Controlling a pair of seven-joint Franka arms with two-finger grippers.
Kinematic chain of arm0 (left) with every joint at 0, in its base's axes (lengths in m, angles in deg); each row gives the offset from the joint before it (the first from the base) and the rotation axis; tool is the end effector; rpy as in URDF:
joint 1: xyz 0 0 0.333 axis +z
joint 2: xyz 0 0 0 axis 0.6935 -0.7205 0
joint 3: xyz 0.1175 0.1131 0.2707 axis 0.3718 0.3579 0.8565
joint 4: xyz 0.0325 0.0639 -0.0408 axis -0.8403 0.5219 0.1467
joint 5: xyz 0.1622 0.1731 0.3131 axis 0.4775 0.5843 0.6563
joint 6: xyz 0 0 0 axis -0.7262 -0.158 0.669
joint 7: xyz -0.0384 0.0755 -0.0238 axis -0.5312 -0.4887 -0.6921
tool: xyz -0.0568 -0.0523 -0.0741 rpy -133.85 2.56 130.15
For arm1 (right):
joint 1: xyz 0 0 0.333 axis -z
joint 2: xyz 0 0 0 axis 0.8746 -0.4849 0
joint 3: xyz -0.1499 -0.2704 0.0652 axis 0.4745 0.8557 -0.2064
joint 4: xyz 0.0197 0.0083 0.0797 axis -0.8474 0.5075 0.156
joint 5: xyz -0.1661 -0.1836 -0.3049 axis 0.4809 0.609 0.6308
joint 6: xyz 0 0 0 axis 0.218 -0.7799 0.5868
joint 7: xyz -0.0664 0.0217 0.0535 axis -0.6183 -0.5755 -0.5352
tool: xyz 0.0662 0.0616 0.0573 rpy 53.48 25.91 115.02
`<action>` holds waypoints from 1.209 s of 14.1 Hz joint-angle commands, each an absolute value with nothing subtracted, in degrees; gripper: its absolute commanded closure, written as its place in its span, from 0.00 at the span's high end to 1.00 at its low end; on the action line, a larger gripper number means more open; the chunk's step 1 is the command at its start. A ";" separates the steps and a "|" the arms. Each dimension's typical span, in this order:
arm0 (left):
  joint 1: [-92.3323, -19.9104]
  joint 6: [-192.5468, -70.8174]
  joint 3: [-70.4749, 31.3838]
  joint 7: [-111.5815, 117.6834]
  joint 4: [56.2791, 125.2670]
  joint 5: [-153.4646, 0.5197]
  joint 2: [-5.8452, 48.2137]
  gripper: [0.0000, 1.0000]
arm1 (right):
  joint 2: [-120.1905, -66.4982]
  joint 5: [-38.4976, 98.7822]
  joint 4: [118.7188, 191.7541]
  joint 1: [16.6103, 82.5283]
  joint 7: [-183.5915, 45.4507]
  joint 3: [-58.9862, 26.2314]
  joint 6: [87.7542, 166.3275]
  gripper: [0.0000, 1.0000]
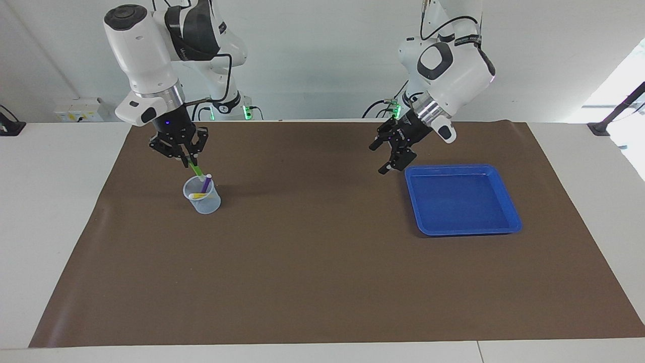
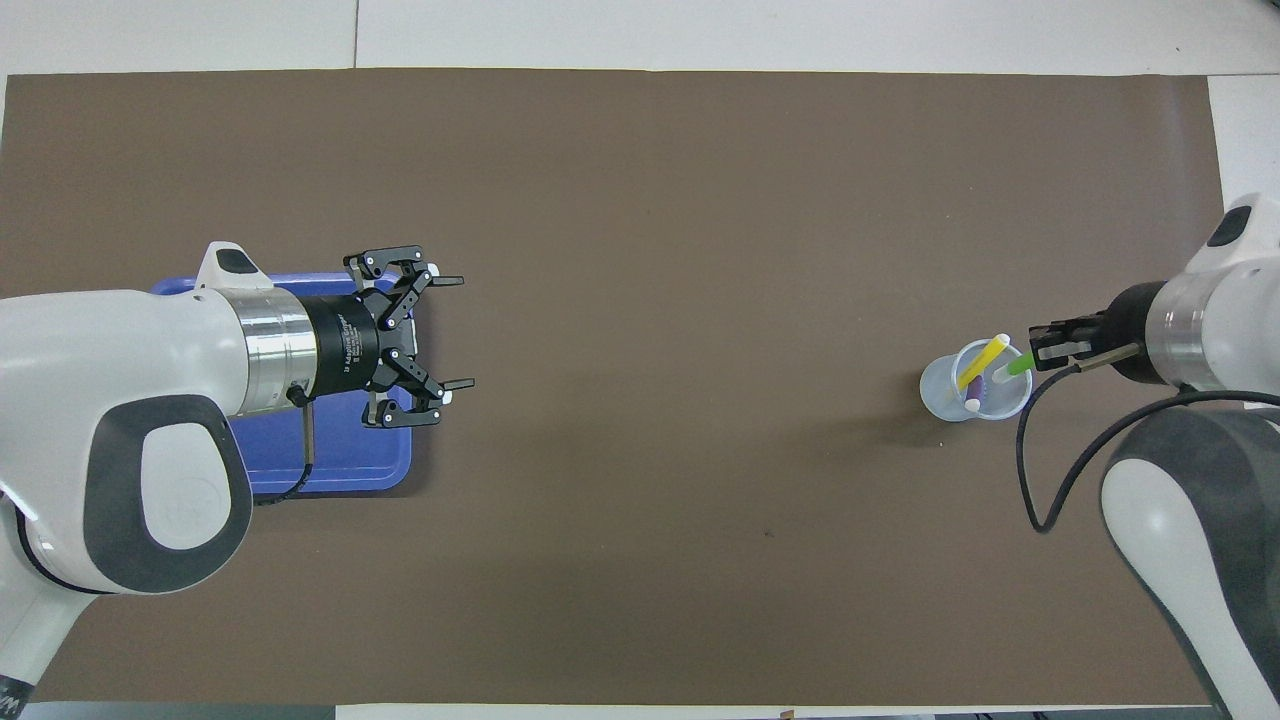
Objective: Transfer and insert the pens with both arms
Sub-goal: 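Insert the green pen into the cup while the left gripper withdraws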
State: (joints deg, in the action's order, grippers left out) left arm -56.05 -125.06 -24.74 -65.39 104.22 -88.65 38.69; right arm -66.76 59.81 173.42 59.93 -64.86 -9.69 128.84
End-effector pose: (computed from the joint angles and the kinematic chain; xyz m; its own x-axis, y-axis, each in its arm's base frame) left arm 0.5007 -0.2023 0.4952 0.1420 0.8461 -0.5138 0.9740 -0.0268 0.2250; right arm 0.5105 0.0151 0.5103 0.9610 0.2320 0.1506 0.2317 -0.9726 0.0194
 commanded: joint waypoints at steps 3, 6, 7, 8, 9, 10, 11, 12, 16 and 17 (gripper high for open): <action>-51.74 -120.04 -24.43 -51.24 100.76 -82.71 36.78 1.00 | -64.38 60.56 181.11 60.55 -63.27 -8.12 135.20 0.00; -46.91 -114.44 -24.52 -43.50 95.24 -76.77 34.69 1.00 | -64.91 60.47 183.05 60.47 -63.97 -8.21 138.19 0.00; -45.41 -111.28 -24.52 -40.68 92.09 -73.43 33.54 1.00 | -64.91 60.38 183.75 60.47 -64.06 -8.21 138.99 0.00; -44.18 -108.99 -24.34 -36.74 89.79 -72.09 33.18 1.00 | -65.17 60.38 184.37 60.47 -64.15 -8.21 139.78 0.00; -43.47 -106.96 -24.25 -31.48 88.03 -71.64 32.57 1.00 | -65.61 60.21 184.81 60.55 -64.32 -8.21 140.13 0.00; -43.55 -104.42 -23.73 -25.95 86.44 -68.07 32.39 1.00 | -66.05 60.20 184.90 60.47 -64.67 -8.21 140.22 0.00; -43.81 -101.52 -23.55 -21.28 85.47 -62.03 32.56 1.00 | -66.48 60.20 184.90 60.47 -65.02 -8.21 140.49 0.00; -44.08 -99.40 -23.46 -17.06 84.50 -58.75 32.65 1.00 | -66.75 60.20 184.82 60.47 -65.03 -8.21 140.57 0.00; -46.63 -86.42 -19.95 2.36 75.91 -51.61 32.65 1.00 | -67.54 60.12 183.41 60.55 -65.29 -7.95 141.02 1.00; -46.63 -82.72 -19.86 6.59 73.97 -51.43 32.74 1.00 | -67.54 60.12 182.63 60.55 -65.81 -7.86 140.93 1.00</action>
State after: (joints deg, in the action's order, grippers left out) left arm -44.89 -89.69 -21.41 -0.86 79.22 -53.76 33.61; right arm -67.18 59.81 183.92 59.95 -64.59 -7.84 140.58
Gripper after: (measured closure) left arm 0.000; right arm 0.432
